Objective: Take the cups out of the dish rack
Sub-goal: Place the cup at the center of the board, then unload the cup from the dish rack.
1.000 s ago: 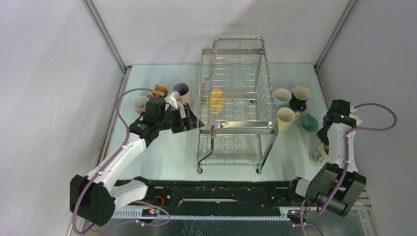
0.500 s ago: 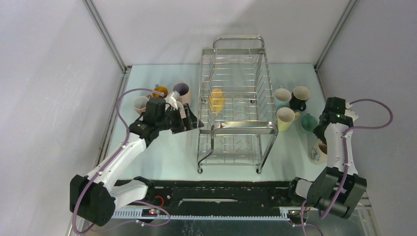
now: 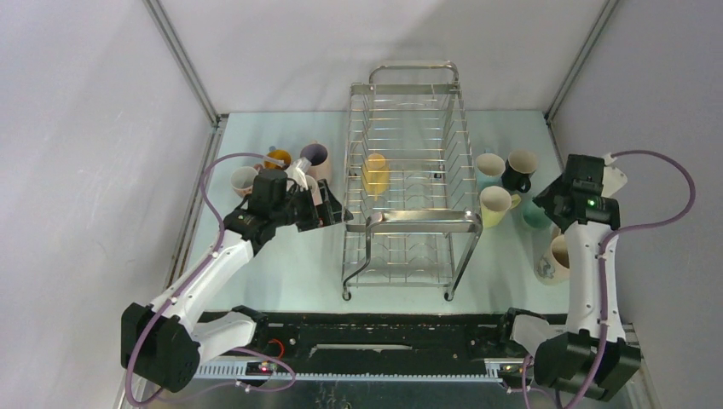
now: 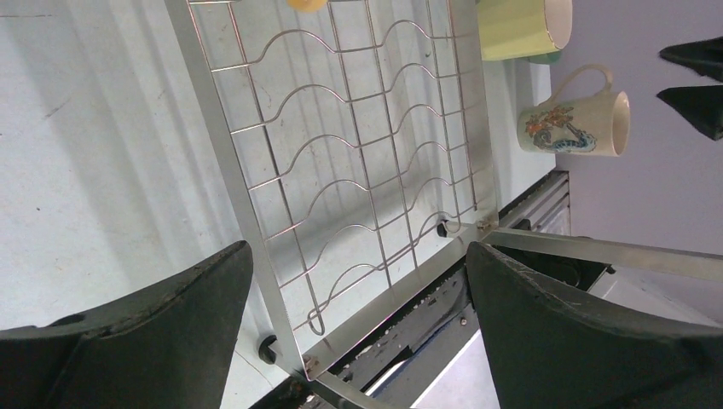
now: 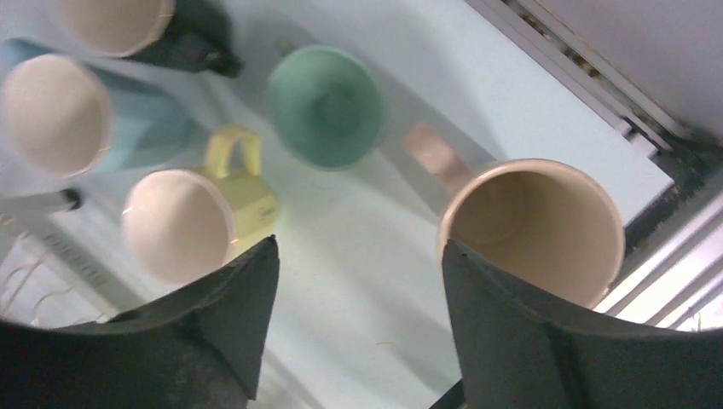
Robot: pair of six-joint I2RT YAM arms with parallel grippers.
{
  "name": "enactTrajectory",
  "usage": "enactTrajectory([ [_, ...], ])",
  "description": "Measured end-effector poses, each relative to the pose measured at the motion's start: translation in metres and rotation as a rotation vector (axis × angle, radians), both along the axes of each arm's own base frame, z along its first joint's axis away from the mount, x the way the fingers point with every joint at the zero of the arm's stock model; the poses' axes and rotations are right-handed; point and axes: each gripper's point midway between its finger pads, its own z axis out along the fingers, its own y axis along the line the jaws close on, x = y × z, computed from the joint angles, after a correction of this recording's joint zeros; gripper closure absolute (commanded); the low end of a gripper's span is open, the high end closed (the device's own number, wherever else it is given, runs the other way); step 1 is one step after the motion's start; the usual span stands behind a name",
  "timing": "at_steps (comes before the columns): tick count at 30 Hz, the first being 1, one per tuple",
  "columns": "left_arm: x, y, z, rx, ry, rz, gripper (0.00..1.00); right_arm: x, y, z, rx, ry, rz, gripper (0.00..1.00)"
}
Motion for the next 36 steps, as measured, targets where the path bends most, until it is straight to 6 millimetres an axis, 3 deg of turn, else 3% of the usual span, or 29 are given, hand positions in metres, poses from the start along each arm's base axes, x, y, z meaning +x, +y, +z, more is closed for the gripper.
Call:
enactTrajectory([
  [4,0.002,0.002,-0.001,0.01,-0.003,0.014,0.0,0.019,0.029,0.03,0.024,-0.101,0.104,0.03],
  [8,0.005,0.004,-0.002,0.02,-0.005,0.031,0.0,0.038,0.069,0.043,0.106,-0.187,0.247,0.03],
  [13,0.013,0.004,-0.007,0.032,0.016,0.052,0.0,0.064,0.115,0.044,0.248,-0.241,0.4,0.06],
  [18,0.033,-0.003,-0.004,0.018,0.021,0.084,0.0,0.088,0.148,0.041,0.39,-0.296,0.509,0.11],
  [25,0.075,-0.024,0.01,-0.029,-0.025,0.064,0.06,0.103,0.171,0.036,0.514,-0.327,0.591,0.16],
  [36,0.107,-0.054,-0.017,-0.095,-0.035,-0.018,0.21,0.108,0.186,0.032,0.577,-0.369,0.666,0.18],
])
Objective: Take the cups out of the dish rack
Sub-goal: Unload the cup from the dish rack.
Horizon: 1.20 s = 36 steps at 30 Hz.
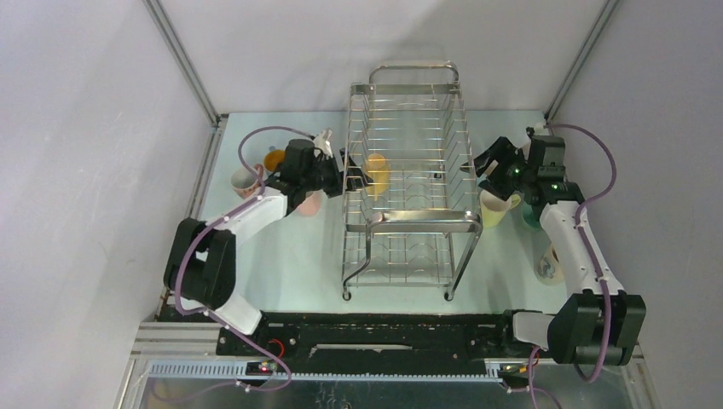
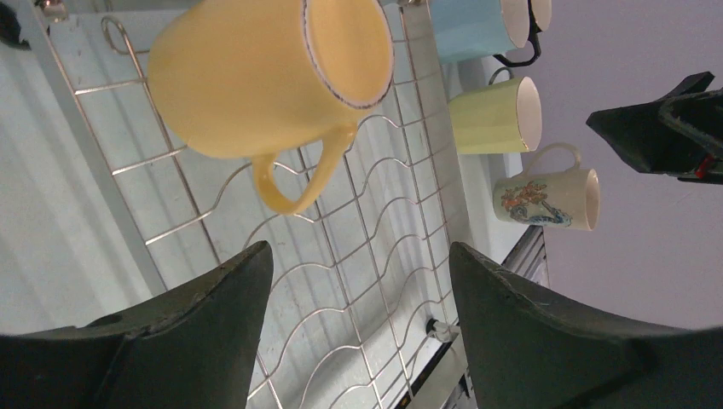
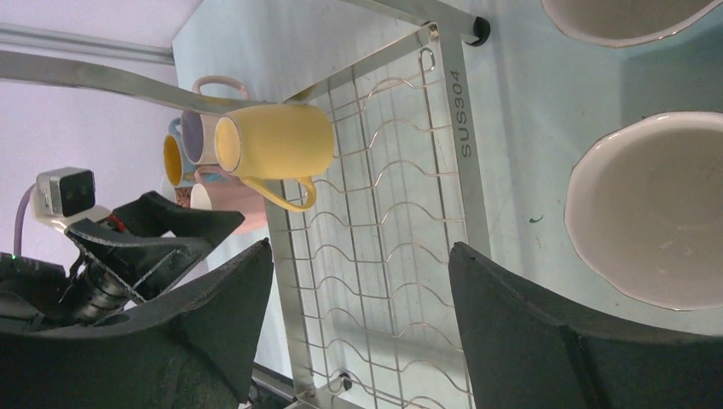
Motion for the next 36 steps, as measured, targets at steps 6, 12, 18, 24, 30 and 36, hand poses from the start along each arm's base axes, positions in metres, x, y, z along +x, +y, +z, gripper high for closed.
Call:
enactTrajectory([
  [6,0.01,-0.009,-0.007,-0.025,-0.035,-0.039,0.25,-0.002,0.005,-0.01,0.02,0.015,0.025,0.18],
  [12,0.017,-0.016,-0.013,-0.038,-0.083,-0.078,0.3,-0.001,0.007,-0.007,0.028,0.002,0.038,0.19],
  [18,0.022,-0.02,-0.026,-0.036,-0.091,-0.105,0.32,-0.001,0.009,-0.007,0.033,-0.003,0.047,0.19],
  [24,0.024,-0.025,-0.028,-0.055,-0.113,-0.13,0.34,-0.002,0.009,-0.01,0.032,0.001,0.049,0.19],
  [30,0.026,-0.03,-0.028,-0.084,-0.13,-0.153,0.37,-0.005,0.01,-0.016,0.036,0.012,0.055,0.19],
  [36,0.026,-0.034,-0.031,-0.112,-0.12,-0.165,0.38,-0.005,0.011,-0.021,0.04,0.019,0.06,0.19],
])
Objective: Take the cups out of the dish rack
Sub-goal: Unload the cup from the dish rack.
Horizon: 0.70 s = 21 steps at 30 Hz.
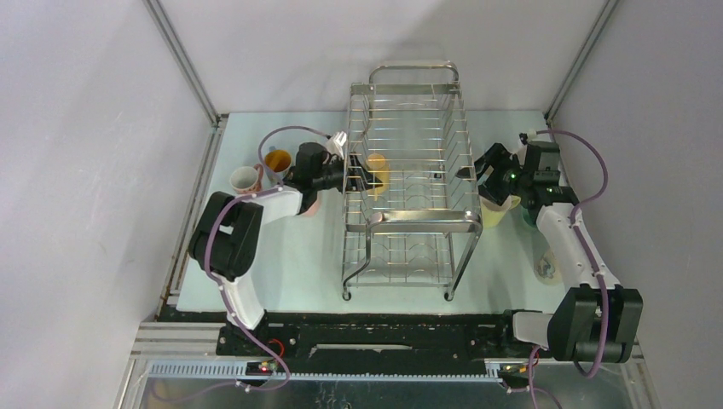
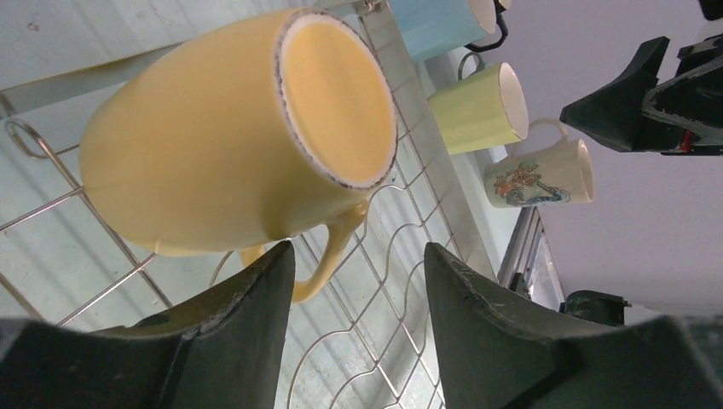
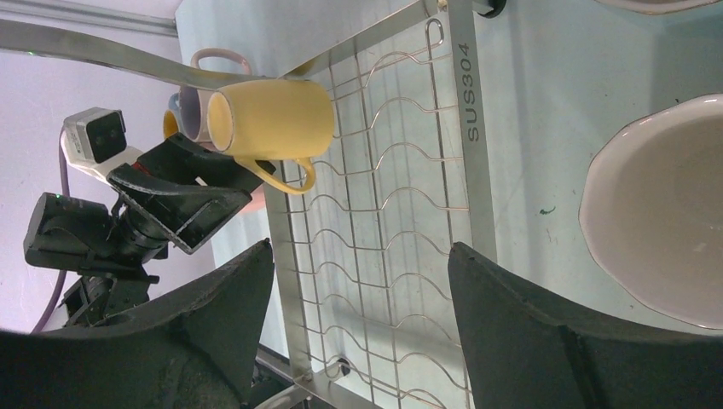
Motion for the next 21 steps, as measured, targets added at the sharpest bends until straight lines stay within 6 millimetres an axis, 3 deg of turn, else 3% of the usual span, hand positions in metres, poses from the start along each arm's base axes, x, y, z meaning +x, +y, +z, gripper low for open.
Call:
enactTrajectory([
  [7,-0.003,-0.008,0.001,-0.022,-0.008,-0.028,0.4,0.0,0.001,-0.004,0.005,0.006,0.006,0.19],
  [16,-0.008,-0.019,-0.013,-0.03,0.028,-0.05,0.42,0.001,0.002,-0.005,0.008,0.007,0.01,0.19],
  [21,-0.007,-0.023,-0.013,-0.044,0.027,-0.052,0.48,0.0,0.002,-0.009,0.01,0.016,0.013,0.19],
])
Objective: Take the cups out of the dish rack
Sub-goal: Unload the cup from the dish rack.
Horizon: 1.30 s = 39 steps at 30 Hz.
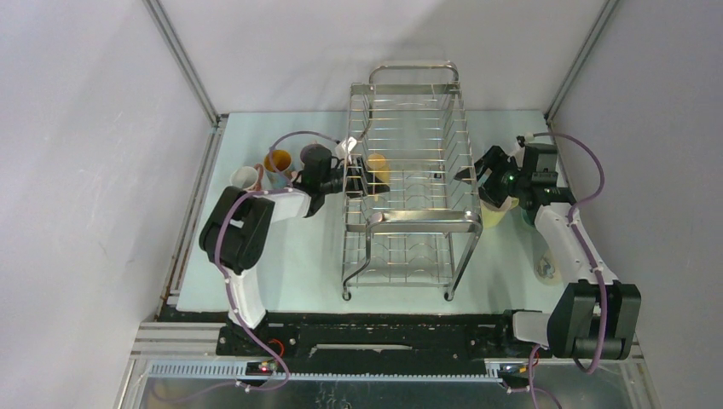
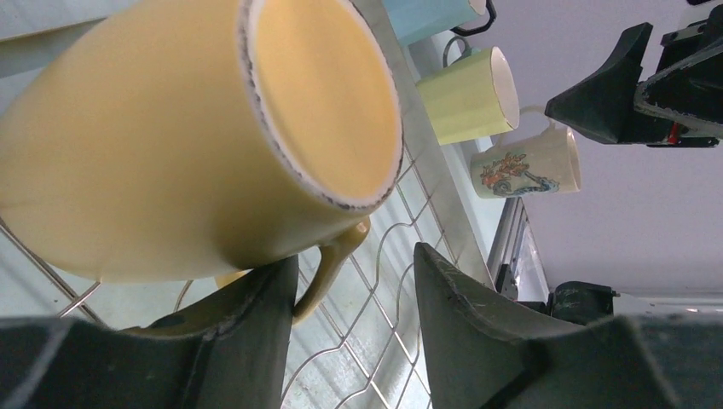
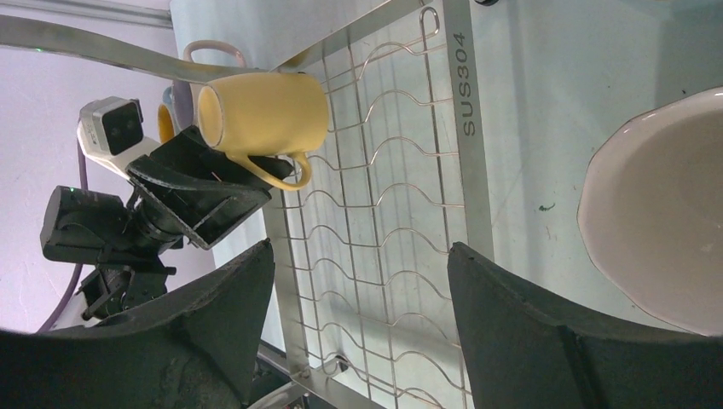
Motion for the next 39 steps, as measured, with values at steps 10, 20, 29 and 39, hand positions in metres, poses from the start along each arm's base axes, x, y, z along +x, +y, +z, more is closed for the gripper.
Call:
enactTrajectory([
  [10,0.004,-0.005,0.001,-0.045,0.007,0.001,0.7,-0.002,0.0,-0.004,0.001,0.009,0.004,0.19],
  [20,0.013,-0.007,0.012,-0.098,-0.007,0.033,0.93,-0.001,0.001,-0.003,0.002,0.005,0.008,0.19],
  [29,0.008,-0.018,0.039,-0.235,0.069,0.024,1.0,0.003,0.009,-0.005,0.002,-0.009,0.032,0.18],
  [39,-0.005,-0.024,0.06,-0.332,0.155,-0.03,1.0,0.006,0.029,-0.009,0.017,-0.018,0.1,0.17],
])
